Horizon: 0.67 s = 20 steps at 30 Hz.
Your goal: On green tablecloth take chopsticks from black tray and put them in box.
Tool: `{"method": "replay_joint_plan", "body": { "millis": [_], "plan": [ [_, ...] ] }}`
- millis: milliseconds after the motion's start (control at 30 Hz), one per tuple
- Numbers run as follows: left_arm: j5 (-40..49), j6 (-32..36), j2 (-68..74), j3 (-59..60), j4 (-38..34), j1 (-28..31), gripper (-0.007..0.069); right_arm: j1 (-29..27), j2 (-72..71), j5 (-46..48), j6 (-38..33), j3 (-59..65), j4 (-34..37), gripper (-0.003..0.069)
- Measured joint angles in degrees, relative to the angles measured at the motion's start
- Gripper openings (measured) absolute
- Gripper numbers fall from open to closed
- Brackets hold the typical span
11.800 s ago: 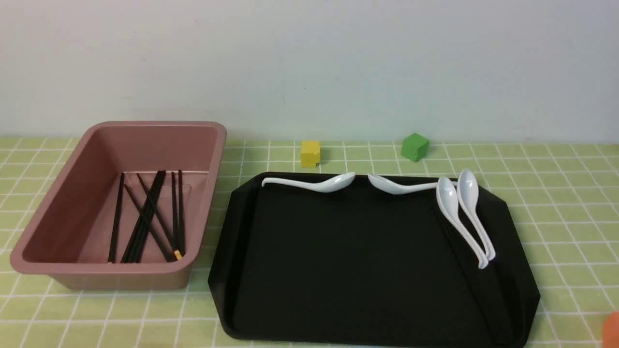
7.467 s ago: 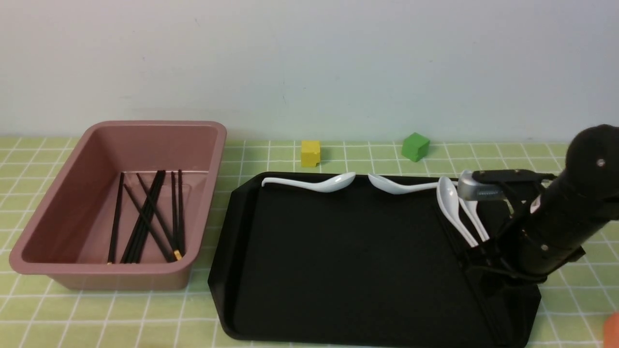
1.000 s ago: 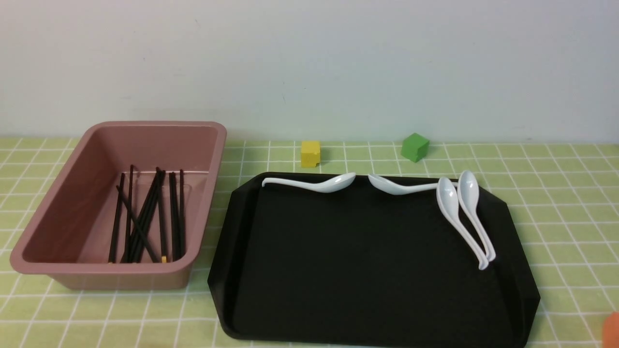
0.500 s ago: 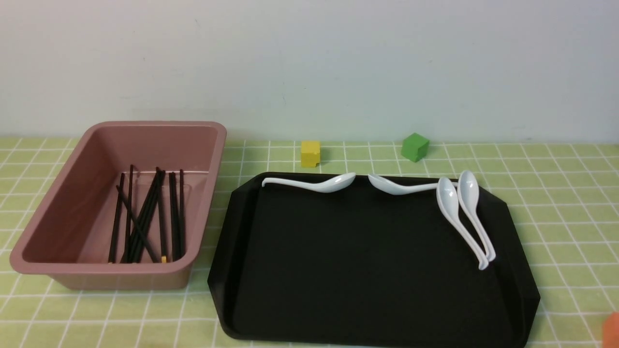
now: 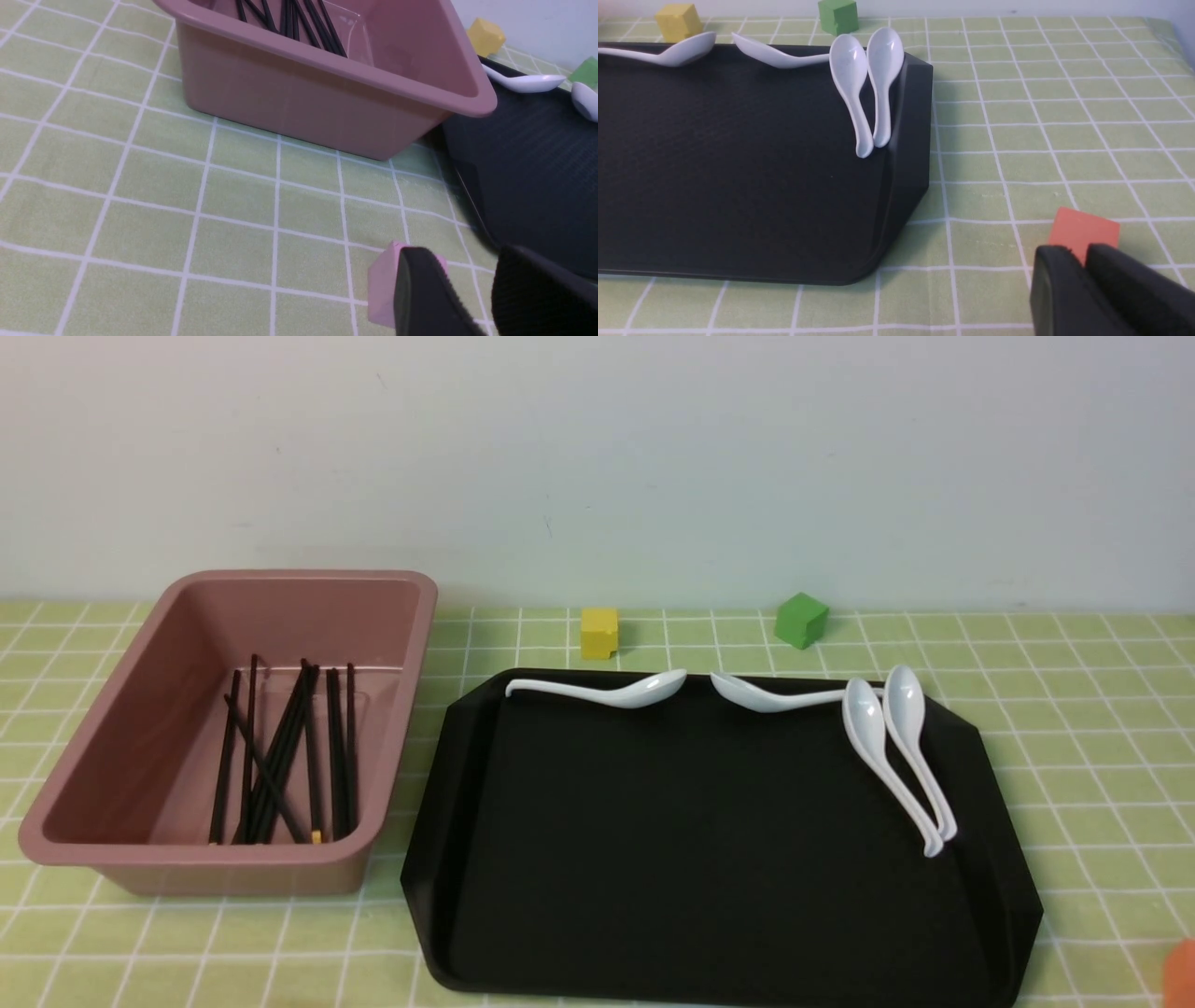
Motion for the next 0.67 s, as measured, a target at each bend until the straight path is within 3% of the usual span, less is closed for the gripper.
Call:
{"method": "replay_joint_plan", "body": {
  "millis": [667],
  "plan": [
    [0.0, 0.0, 0.0, 0.0, 0.0, 0.0, 0.0238, 0.0, 0.0, 0.0, 0.0, 0.0, 0.0, 0.0128]
  ]
}}
